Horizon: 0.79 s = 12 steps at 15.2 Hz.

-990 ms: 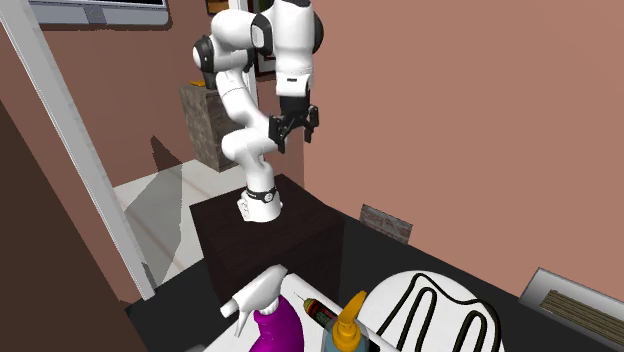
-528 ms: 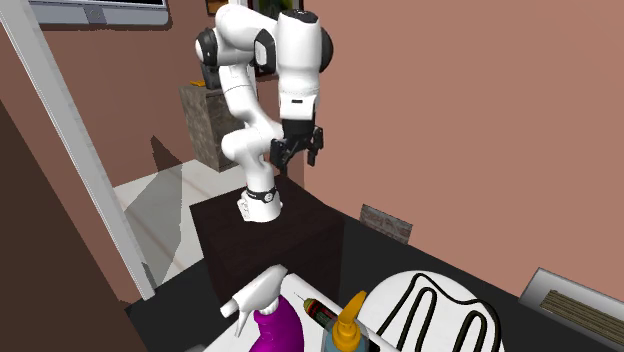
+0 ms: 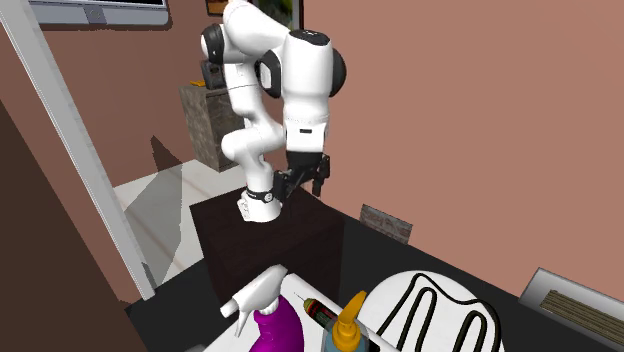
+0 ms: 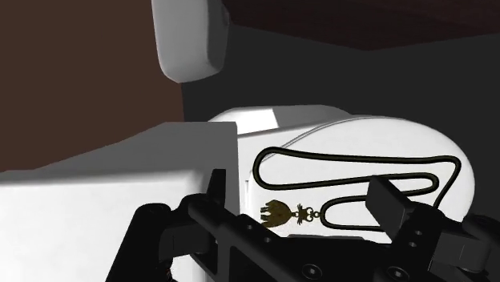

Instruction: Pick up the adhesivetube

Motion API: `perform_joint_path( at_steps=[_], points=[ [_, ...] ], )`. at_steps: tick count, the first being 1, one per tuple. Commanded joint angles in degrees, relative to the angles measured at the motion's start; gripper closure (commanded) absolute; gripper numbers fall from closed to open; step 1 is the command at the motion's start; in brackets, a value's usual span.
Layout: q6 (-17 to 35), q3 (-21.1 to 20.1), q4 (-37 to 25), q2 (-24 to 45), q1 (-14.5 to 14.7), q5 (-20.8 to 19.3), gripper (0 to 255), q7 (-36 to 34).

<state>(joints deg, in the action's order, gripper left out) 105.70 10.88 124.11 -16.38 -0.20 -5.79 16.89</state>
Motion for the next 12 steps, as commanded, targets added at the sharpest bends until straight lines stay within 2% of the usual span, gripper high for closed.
perform_joint_path(
  at_steps=[1,7,12],
  points=[
    [2.0,0.7,-3.5,4.9,0.0,0.1,0,1.4],
    [5.9,2.4,-13.6,17.3,-0.8,1.3,0,5.5],
    [7.3,2.9,-24.4,28.1,-2.0,3.0,0,8.8]
  ],
)
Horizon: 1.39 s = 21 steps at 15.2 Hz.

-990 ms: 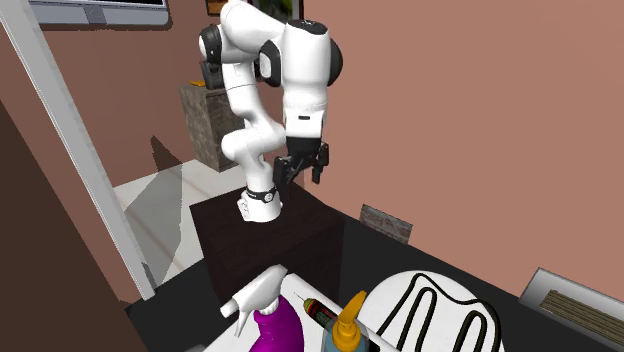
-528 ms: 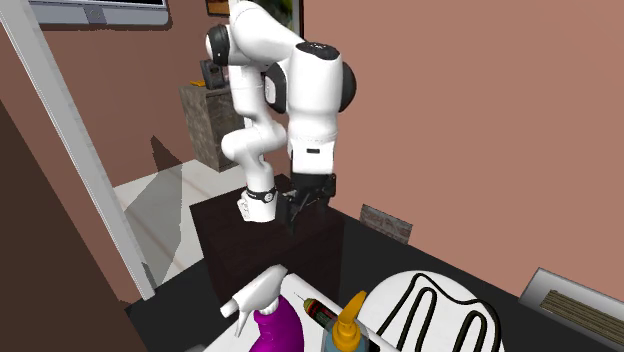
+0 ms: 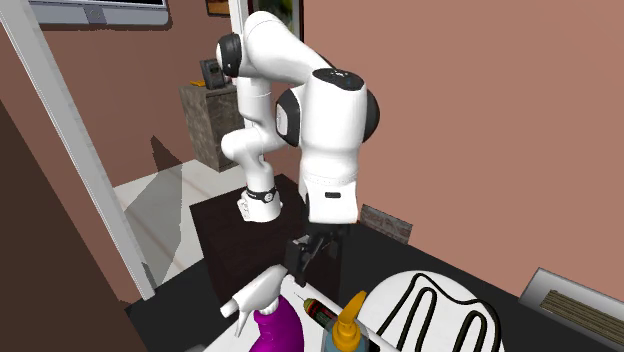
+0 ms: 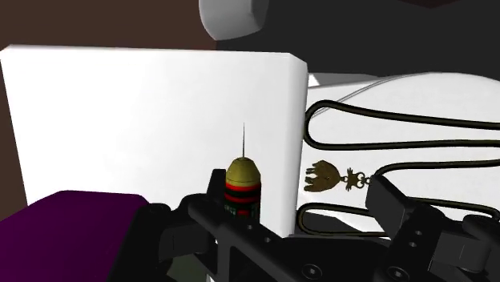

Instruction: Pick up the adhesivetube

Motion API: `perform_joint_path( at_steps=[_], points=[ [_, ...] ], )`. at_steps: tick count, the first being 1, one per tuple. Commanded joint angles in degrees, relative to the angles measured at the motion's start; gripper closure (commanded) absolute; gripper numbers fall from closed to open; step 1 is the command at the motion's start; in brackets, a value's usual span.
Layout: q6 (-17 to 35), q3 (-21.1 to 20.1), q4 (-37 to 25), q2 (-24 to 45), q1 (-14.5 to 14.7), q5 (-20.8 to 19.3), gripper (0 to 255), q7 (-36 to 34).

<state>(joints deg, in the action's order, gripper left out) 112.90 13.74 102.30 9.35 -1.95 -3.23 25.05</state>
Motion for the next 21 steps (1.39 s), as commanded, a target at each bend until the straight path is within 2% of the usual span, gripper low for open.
perform_joint_path(
  at_steps=[1,4,11,14,15,21],
  points=[
    [0.1,0.1,-5.0,4.6,-0.6,0.8,0,1.3],
    [-0.3,0.1,-13.0,11.3,-1.8,1.9,0,3.0],
    [4.5,-0.1,-9.4,12.6,-1.8,2.0,0,2.8],
    [4.9,-0.1,-9.1,12.7,-1.8,2.1,0,2.8],
    [5.0,-0.1,-9.0,12.7,-1.9,2.1,255,2.8],
    [4.8,-0.1,-9.1,12.6,-1.7,2.0,255,2.6]
  ],
)
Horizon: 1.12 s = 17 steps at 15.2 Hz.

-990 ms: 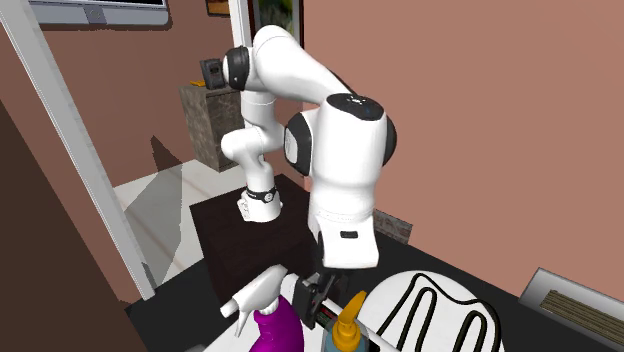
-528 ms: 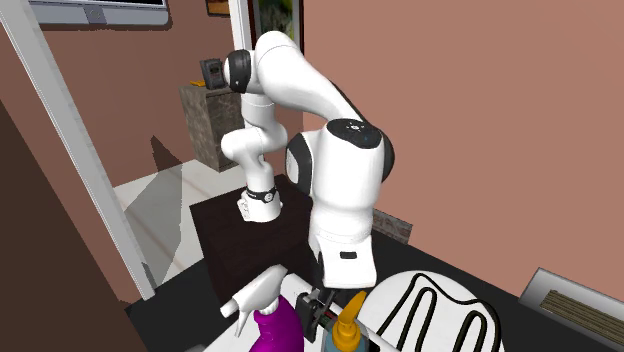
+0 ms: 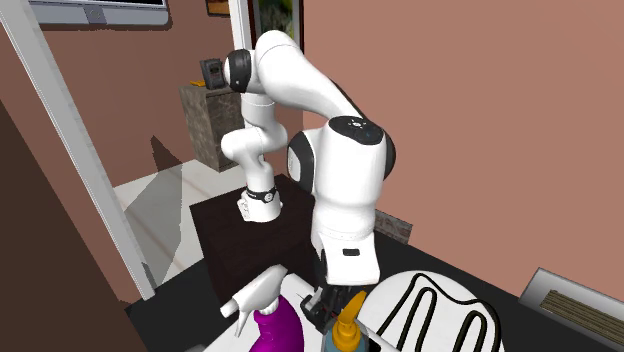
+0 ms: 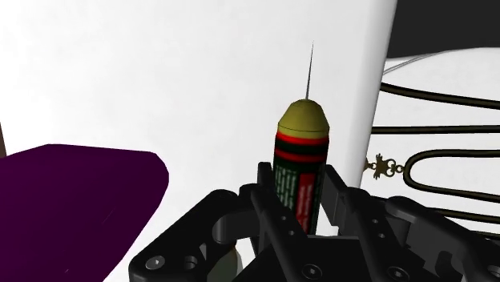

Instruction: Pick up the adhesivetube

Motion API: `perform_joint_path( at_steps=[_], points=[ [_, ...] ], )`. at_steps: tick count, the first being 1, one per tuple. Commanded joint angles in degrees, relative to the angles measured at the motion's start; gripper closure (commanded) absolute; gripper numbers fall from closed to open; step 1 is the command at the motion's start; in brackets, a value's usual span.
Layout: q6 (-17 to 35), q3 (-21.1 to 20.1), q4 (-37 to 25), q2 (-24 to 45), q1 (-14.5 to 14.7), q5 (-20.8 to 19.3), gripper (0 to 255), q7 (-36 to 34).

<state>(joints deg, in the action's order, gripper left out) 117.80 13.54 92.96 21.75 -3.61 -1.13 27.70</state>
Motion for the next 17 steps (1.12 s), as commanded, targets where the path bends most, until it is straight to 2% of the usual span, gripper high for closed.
perform_joint_path(
  at_steps=[1,3,17],
  points=[
    [0.0,0.1,0.3,0.2,-0.1,-0.1,255,0.0],
    [0.0,0.1,0.2,0.3,-0.2,0.0,255,0.1],
    [-9.9,0.4,-7.8,-1.7,-0.2,-0.3,255,0.7]
  ],
)
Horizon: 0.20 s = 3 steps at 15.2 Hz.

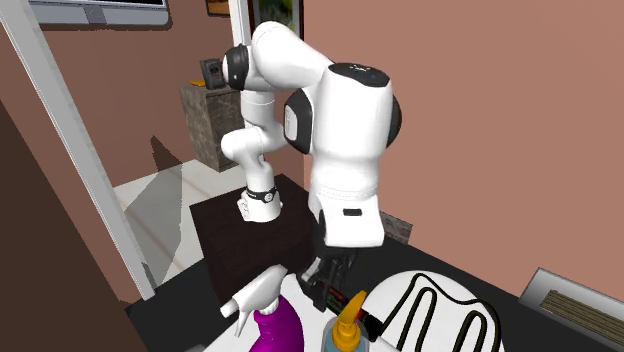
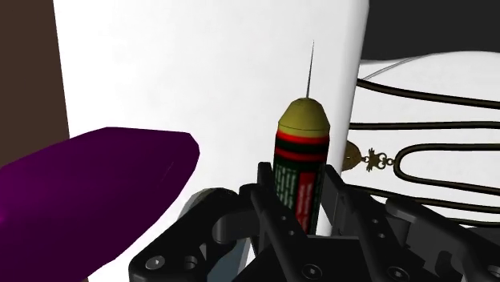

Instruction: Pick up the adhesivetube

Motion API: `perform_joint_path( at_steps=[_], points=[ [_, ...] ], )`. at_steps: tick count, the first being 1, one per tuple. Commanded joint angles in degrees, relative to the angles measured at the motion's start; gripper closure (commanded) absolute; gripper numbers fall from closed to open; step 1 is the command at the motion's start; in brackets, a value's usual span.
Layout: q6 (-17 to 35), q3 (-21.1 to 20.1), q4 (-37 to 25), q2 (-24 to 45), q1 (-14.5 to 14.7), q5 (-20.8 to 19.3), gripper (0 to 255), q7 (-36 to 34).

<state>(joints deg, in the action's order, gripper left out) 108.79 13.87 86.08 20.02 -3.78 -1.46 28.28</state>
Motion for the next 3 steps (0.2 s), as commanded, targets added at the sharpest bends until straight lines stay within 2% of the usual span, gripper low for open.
perform_joint_path(
  at_steps=[1,3],
  points=[
    [-1.6,0.0,-1.6,0.0,-0.1,0.0,255,0.1],
    [-1.7,0.0,-1.7,0.0,-0.1,0.0,255,0.1]
  ],
)
